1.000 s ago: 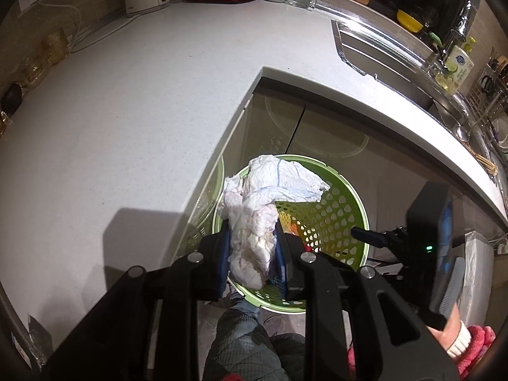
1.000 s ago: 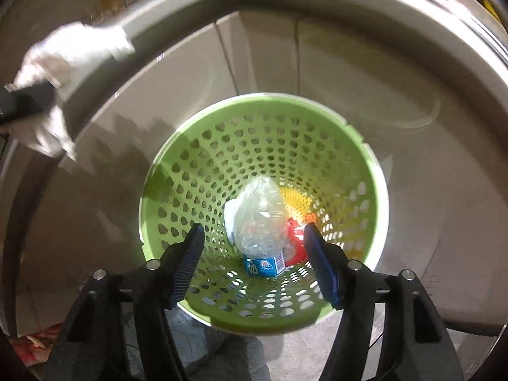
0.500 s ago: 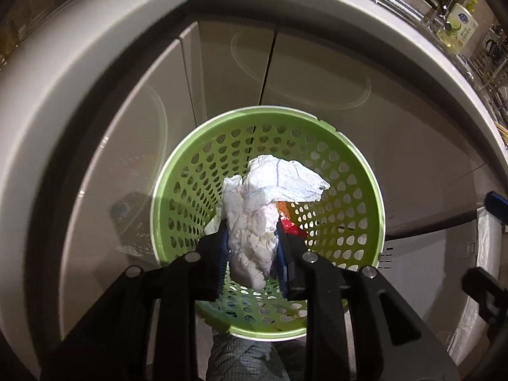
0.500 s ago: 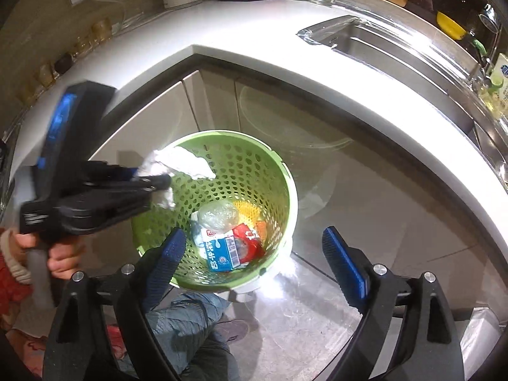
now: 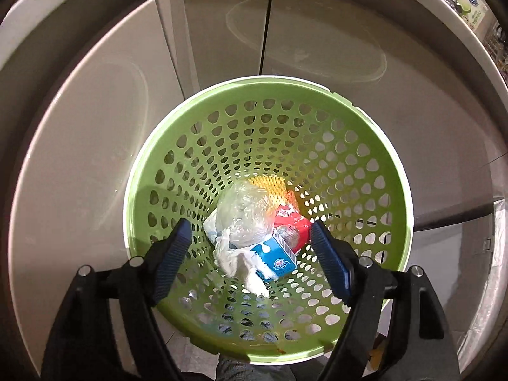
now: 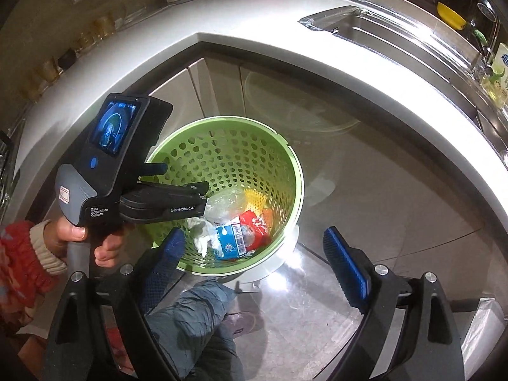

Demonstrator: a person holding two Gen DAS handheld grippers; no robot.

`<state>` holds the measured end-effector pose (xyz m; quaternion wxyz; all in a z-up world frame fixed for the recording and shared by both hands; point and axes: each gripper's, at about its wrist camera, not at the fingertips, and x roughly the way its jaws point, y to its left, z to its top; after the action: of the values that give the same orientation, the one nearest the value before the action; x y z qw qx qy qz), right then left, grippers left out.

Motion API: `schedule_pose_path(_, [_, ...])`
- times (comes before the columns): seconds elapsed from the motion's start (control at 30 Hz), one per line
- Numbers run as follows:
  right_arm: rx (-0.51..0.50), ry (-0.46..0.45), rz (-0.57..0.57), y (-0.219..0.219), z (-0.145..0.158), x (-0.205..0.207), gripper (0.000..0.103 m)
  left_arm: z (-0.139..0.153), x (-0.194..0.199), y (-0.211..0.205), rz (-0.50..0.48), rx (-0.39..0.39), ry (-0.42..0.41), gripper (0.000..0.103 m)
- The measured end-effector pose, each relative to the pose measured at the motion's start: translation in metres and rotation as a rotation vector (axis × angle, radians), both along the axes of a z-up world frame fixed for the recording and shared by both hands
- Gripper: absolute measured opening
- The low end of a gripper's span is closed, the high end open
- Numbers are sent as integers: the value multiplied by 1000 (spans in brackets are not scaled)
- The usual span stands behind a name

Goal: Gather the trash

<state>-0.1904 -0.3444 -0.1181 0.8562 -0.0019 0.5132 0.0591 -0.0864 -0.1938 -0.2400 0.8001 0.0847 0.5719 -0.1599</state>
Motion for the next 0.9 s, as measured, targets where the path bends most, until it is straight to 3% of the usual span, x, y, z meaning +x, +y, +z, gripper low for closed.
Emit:
schedule_pose_path(0.53, [40, -79, 54, 11, 41, 24, 88, 165, -14, 32, 136, -119, -231, 91])
schedule_pose_path(0.9, [47, -116, 88, 28, 79, 54, 88, 227, -14, 51, 235, -117, -327, 95])
